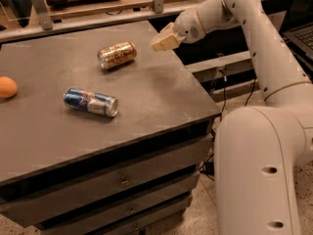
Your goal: Pick orange can
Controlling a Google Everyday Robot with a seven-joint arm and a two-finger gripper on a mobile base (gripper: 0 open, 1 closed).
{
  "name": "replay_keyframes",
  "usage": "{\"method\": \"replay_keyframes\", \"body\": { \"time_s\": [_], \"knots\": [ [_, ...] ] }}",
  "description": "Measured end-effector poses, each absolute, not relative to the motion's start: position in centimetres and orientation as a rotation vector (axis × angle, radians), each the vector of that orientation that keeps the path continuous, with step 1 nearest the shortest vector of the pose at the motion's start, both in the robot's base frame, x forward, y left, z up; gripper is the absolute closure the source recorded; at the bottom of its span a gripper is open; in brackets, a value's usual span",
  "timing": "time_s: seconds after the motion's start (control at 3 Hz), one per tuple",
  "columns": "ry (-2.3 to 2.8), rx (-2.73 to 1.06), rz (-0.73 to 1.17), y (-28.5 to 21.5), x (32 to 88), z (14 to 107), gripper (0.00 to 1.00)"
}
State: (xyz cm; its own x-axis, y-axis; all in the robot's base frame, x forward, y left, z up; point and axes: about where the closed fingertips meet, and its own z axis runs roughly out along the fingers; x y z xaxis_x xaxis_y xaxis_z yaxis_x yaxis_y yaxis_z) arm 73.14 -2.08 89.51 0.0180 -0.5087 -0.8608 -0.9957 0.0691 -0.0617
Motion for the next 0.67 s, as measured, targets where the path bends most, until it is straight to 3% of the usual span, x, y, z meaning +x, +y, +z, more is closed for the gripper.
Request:
{"method": "replay_keyframes", "body": {
  "time_s": [0.67],
  "knots": [
    [1.523, -1.640, 0.859, 1.2, 73.0, 88.8, 0.02]
  ]
}}
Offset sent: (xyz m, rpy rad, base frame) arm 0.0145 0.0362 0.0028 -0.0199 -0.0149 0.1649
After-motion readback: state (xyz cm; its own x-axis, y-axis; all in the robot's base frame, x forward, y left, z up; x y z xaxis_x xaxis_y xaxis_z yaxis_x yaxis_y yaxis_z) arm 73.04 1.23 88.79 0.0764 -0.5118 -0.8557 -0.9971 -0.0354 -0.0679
